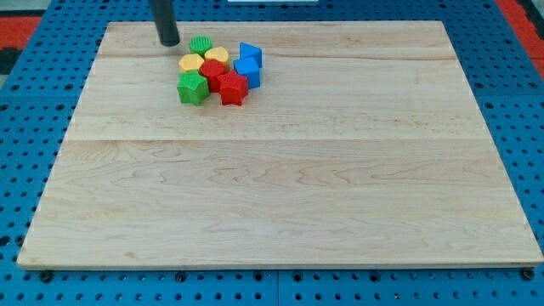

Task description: Push the yellow heart into the red circle

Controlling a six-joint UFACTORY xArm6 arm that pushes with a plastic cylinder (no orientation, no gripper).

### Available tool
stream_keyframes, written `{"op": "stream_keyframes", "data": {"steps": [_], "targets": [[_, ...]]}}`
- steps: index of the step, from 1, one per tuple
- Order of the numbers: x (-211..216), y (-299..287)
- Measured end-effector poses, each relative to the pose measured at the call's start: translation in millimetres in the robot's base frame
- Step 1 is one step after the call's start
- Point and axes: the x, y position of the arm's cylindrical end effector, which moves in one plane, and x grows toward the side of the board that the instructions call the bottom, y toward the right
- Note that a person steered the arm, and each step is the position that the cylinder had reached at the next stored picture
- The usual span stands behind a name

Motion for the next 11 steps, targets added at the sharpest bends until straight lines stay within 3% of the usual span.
{"op": "stream_keyframes", "data": {"steps": [1,2,3,4,5,7,8,10,11], "targets": [[-16.3,34.2],[21.1,44.2],[23.2,44.2],[18.5,78.5],[18.6,161.6],[56.4,141.2],[30.9,129.1],[37.8,75.0],[47.3,76.3]]}}
